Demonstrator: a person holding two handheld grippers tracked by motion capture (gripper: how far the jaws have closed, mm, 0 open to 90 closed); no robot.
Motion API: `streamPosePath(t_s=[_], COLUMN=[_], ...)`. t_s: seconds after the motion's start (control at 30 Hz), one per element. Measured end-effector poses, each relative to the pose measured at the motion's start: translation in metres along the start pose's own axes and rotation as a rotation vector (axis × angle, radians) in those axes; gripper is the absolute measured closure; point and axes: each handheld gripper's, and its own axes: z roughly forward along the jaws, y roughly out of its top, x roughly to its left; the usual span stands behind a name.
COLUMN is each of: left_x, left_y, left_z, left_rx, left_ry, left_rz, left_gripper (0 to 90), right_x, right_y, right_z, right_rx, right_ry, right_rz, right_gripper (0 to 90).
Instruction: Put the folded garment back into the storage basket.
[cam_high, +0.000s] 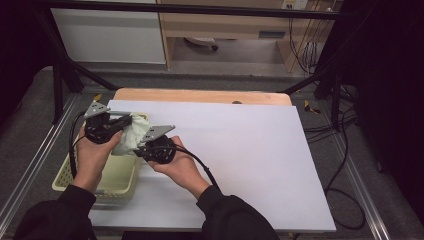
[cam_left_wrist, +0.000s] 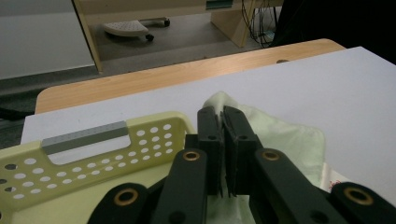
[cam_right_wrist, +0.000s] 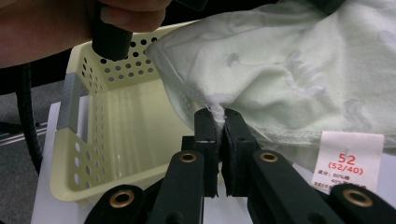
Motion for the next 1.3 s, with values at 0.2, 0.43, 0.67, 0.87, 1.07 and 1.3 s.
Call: streamPosePath(t_s=[0.2,0.43,0.67,0.87,1.07,1.3], left_x=[0.003,0.007,0.010,0.013,0.015,0.018], left_y=[-0.001,-0.004,-0.006,-0.009,-0.011,-0.014], left_z=[-0.002,-0.003,-0.005,-0.006,-0.006,-0.006], left_rx=[0.000,0.001,0.004,0.006,0.010,0.015], left_ry=[0.009,0.019,0.025,0.030,0.033,0.040], left_rz=[0.000,-0.005,-0.008,-0.012,-0.017,-0.020], left_gripper=[86.6,86.6,86.6,86.6,86.6,86.6], right_x=[0.002,0.005,0.006,0.008,0.009,0.010], right_y=[0.003,0.005,0.006,0.006,0.005,0.004], right_z=[0.004,0.008,0.011,0.015,0.017,0.020], right_rx=[-0.001,0.002,0.004,0.009,0.012,0.013], right_ry=[0.006,0.014,0.022,0.026,0.030,0.033], right_rz=[-0.003,-0.006,-0.010,-0.011,-0.014,-0.011], right_gripper=[86.3,86.3,86.3,86.3,86.3,86.3])
